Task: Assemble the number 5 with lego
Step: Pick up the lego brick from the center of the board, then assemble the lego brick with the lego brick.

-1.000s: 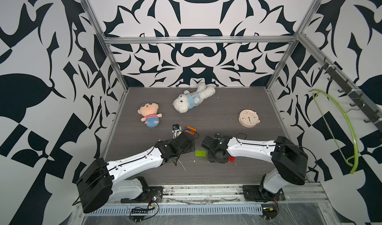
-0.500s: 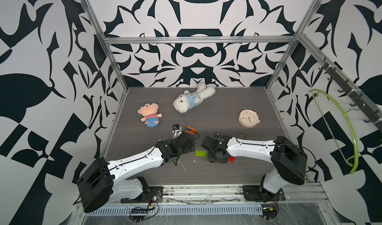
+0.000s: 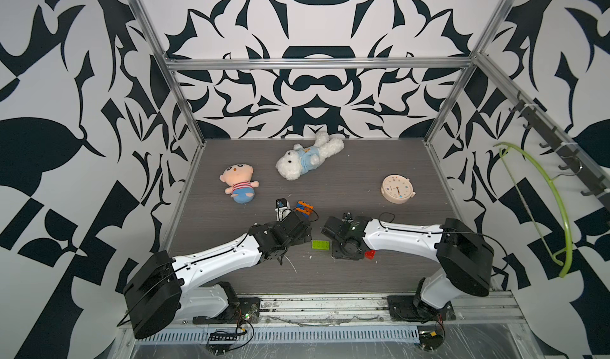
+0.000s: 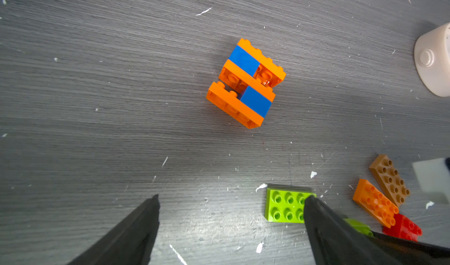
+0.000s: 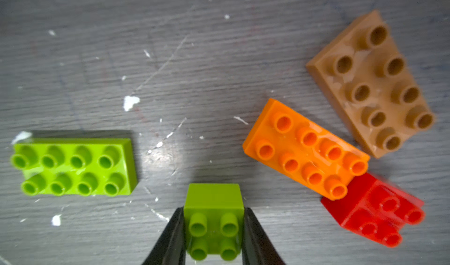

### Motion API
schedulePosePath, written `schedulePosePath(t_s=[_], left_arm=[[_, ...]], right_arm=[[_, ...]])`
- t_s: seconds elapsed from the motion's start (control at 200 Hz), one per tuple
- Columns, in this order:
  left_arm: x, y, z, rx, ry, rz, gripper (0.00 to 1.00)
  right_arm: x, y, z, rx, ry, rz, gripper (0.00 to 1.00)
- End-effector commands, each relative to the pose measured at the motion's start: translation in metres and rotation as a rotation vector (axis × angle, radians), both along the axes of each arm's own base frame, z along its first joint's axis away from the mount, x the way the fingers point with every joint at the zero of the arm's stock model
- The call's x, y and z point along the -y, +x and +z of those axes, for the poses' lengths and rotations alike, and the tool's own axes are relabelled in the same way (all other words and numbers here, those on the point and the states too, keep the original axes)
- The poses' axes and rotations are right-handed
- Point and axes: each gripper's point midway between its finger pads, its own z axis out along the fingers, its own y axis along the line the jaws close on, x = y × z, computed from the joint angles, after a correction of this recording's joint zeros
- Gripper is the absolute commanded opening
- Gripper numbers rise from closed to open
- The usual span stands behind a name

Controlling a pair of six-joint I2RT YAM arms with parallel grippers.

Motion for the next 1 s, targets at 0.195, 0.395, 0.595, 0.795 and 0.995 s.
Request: schedulePosePath(t_s=[0.195,0.395,0.595,0.795,0.995], left_arm=[[-0.037,0.001,0.003,0.006,-0.011,0.103,0.99],[-0.049,-0.001,0.003,0.021,-0.037,0.12,0.99],[-0.053,-0.004,0.0,0.016,-0.035,0.121,0.99],[-0.053,-0.003,0.0,0.018,-0.036,0.121,0.99],[-0.049,-0.002,-0.002,0.009,-0.036,0.115,0.99]], right_arm=[[-0.048,0.018,0.036,0.061,0.112,0.072,0.3],[-0.064,0.025,0.025,0.045,0.097,0.076,0.28],[-0.06,0.029,0.019,0.049,0.036,0.054,0.27],[-0.065,0.033,0.02,0.06,0.049,0.05,0.28],[-0.068,0.031,0.008,0.023,0.027,0.058,0.28]])
